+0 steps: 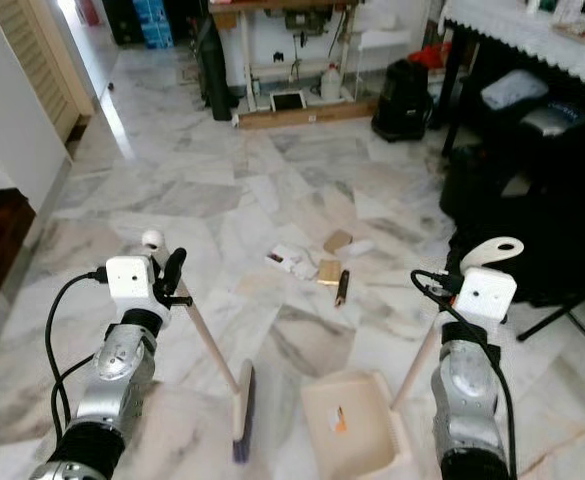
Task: Sweep floor
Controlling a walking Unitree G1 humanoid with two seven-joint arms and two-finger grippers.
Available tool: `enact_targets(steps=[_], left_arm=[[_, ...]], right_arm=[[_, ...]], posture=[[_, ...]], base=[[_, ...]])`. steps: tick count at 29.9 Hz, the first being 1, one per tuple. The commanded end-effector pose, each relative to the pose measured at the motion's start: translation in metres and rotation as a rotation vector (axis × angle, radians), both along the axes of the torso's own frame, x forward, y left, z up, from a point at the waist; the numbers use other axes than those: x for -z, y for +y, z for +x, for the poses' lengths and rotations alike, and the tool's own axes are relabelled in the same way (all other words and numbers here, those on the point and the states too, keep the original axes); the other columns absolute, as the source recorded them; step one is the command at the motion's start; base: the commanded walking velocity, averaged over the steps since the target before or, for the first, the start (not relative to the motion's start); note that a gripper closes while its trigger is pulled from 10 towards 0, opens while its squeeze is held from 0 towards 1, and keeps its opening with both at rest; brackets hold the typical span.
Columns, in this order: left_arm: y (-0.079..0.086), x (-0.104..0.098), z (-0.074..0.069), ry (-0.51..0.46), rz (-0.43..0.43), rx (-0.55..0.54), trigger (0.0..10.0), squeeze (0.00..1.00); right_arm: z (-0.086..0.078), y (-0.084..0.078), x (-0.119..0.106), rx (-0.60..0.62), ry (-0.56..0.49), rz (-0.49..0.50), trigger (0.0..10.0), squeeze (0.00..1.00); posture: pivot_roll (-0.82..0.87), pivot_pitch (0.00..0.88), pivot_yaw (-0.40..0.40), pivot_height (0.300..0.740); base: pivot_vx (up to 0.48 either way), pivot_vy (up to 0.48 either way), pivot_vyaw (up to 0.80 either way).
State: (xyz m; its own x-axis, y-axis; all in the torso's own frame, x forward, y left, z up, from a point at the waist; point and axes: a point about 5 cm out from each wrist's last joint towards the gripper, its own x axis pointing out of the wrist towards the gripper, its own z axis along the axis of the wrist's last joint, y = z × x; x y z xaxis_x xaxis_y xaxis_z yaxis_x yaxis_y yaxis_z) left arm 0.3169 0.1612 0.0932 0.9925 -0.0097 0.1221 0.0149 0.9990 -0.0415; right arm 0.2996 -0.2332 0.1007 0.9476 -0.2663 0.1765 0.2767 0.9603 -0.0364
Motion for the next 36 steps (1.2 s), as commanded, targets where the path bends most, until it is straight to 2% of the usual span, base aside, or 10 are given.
enact_targets(steps=[1, 28, 31, 36], left_arm=[[-0.0023, -0.0140, 0.0044, -0.057, 0.002, 0.007, 10.0, 0.00], [-0.0041, -0.0137, 0.0039, -0.052, -0.004, 0.014, 10.0, 0.00], [-0.0044, -0.0138, 0.0040, -0.052, -0.004, 0.016, 10.0, 0.00], [-0.0042, -0.0137, 0.0041, -0.050, -0.004, 0.014, 10.0, 0.00]], right_arm=[[0.0001, -0.0048, -0.0066, 0.017, -0.032, 0.005, 10.0, 0.00], [0.0005, -0.0066, -0.0042, 0.041, -0.012, 0.027, 10.0, 0.00], [0.0008, -0.0070, -0.0043, 0.046, -0.012, 0.032, 10.0, 0.00], [0.0007, -0.0057, -0.0057, 0.036, -0.021, 0.020, 10.0, 0.00]], posture=[[-0.17, 0.000, 0.046, 0.740], [-0.17, 0.000, 0.051, 0.740], [-0.17, 0.000, 0.051, 0.740], [-0.17, 0.000, 0.051, 0.740]], base=[[0.345, 0.000, 0.00], [0.344, 0.000, 0.00], [0.344, 0.000, -0.77], [0.345, 0.000, 0.00]])
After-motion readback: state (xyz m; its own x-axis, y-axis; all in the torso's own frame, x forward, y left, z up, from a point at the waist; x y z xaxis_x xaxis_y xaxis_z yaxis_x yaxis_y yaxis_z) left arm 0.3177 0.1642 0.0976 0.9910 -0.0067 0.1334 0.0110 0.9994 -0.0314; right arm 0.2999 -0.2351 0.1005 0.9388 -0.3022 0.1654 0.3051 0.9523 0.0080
